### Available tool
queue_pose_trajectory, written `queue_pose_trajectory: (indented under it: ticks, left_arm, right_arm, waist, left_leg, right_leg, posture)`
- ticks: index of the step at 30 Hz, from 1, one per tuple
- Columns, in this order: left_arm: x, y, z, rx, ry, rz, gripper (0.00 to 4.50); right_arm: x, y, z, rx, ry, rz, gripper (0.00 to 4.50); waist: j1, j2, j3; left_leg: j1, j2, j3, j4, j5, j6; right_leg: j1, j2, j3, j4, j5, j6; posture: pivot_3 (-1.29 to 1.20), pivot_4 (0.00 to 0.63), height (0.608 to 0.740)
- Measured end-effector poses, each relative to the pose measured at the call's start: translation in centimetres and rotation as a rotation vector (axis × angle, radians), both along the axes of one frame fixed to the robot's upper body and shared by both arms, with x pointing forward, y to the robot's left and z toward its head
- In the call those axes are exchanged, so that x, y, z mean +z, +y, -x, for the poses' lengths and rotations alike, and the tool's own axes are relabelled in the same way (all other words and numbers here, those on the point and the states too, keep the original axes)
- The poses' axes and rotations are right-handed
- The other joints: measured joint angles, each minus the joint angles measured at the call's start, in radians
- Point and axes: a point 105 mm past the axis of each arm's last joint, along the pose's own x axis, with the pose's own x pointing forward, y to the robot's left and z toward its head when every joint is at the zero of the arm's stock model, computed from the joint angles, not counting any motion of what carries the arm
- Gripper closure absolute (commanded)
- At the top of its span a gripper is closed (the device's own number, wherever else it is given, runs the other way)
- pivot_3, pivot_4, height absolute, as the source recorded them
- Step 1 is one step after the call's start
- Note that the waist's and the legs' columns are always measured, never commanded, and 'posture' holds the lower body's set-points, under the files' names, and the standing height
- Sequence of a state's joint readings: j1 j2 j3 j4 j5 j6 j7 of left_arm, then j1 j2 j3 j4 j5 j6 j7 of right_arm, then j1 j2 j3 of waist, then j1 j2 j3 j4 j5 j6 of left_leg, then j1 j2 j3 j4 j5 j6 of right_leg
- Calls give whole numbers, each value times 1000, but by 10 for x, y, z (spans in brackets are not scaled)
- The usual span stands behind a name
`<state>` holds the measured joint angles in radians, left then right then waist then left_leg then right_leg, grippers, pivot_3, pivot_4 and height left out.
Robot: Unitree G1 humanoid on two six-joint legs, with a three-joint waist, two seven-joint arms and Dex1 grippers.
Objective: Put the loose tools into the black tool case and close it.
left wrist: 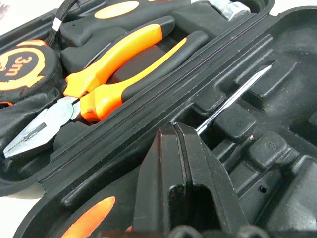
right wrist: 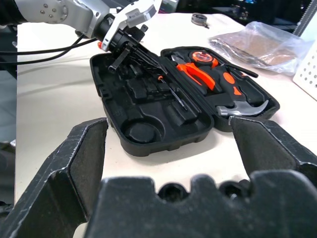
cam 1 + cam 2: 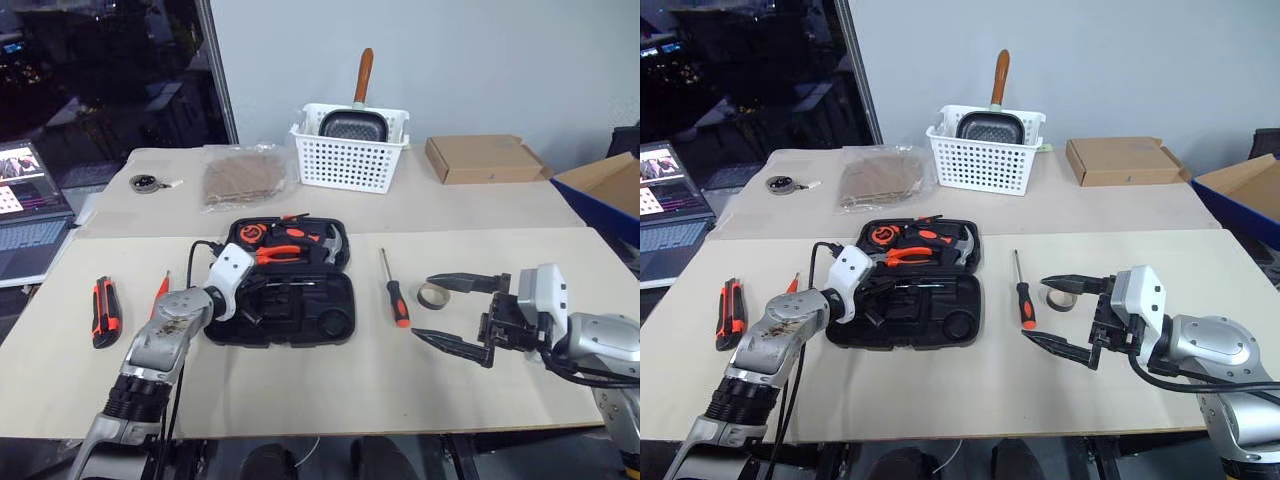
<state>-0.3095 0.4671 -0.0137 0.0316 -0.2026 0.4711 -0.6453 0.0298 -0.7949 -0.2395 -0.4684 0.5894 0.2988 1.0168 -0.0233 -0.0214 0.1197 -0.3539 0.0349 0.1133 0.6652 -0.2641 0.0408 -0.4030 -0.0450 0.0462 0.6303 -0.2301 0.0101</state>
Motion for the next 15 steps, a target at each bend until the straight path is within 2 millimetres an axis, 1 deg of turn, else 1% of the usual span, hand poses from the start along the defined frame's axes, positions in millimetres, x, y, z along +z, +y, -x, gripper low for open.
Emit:
queue_pose_trajectory:
  ticks: [2,3,5,7,8,11,12,13,15]
  left_arm:
    - [4,2,4,10,-9,78,4474]
    - [6,3,7,7,-11,108,4474]
    - [18,-3,19,-51,-61,163,4474]
    - [39,-12,37,-168,-74,209,3976]
    - [51,-13,45,-221,-75,219,3730]
    - [75,-16,60,-319,-104,214,2699]
    - [80,-18,66,-355,-102,210,2250]
    - [84,-20,72,-392,-88,202,1949]
    - [95,-20,85,-475,-69,164,1170]
  right_arm:
    - [-1,-1,-3,-38,10,0,0]
    - [-2,0,-6,-60,22,1,0]
    - [-4,3,-15,-124,67,14,0]
    - [-7,4,-21,-178,104,95,0]
    - [-11,3,-25,-217,134,149,0]
    - [-20,-4,-33,-313,244,231,0]
    - [-22,-3,-35,-324,288,233,0]
    - [-23,-1,-37,-327,329,238,0]
    - [-27,5,-42,-338,415,242,0]
  waist:
    - [-1,0,0]
    - [-1,-3,2]
    - [0,-6,4]
    - [5,-6,4]
    - [7,-6,4]
    - [13,-6,4]
    - [13,-6,4]
    - [12,-7,4]
    - [9,-8,5]
  left_leg:
    - [0,1,0,-1,0,0]
    - [-1,1,0,-1,0,-1]
    - [-4,2,0,-2,1,-2]
    - [-16,1,0,-2,2,-3]
    - [-20,0,0,-2,2,-4]
    - [-22,-1,-1,-3,1,-4]
    - [-24,-1,-2,-3,1,-3]
    - [-24,-1,-2,-3,1,-3]
    - [-25,-1,-2,-3,1,-3]
  right_leg:
    - [-2,0,0,0,0,-1]
    - [-3,1,-1,0,1,-2]
    - [-5,0,-2,-1,3,-8]
    - [-19,0,-1,0,5,-9]
    - [-22,0,-2,0,5,-8]
    - [-22,0,-3,-2,4,-8]
    - [-23,0,-4,-3,4,-8]
    - [-23,0,-4,-3,4,-8]
    - [-24,1,-4,-4,4,-8]
  posture:
    - [0,150,740]
    - [0,150,740]
    - [0,150,740]
    - [0,150,740]
    - [0,150,740]
    - [0,150,740]
    - [0,150,740]
    - [0,150,740]
    - [0,150,740]
